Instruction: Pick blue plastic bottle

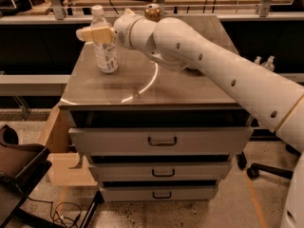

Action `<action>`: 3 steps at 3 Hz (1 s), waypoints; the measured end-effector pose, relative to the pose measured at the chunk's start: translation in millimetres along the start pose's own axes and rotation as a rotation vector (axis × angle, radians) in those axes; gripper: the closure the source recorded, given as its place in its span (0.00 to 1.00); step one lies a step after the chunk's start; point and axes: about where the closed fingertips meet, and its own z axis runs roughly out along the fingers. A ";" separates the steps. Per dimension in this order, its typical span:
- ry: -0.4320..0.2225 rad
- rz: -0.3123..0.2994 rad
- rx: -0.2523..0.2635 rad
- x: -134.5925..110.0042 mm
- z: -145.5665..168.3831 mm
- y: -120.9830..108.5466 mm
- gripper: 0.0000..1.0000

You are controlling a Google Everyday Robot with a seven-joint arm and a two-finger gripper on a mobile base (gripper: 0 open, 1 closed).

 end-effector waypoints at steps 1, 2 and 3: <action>0.010 -0.011 -0.035 -2.8 6.7 15.4 0.16; 0.009 -0.011 -0.037 -2.6 7.5 16.3 0.39; 0.009 -0.011 -0.039 -2.8 8.5 18.1 0.64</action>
Offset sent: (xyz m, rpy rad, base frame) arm -0.0069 0.0138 0.0025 -0.0095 -0.0016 0.0318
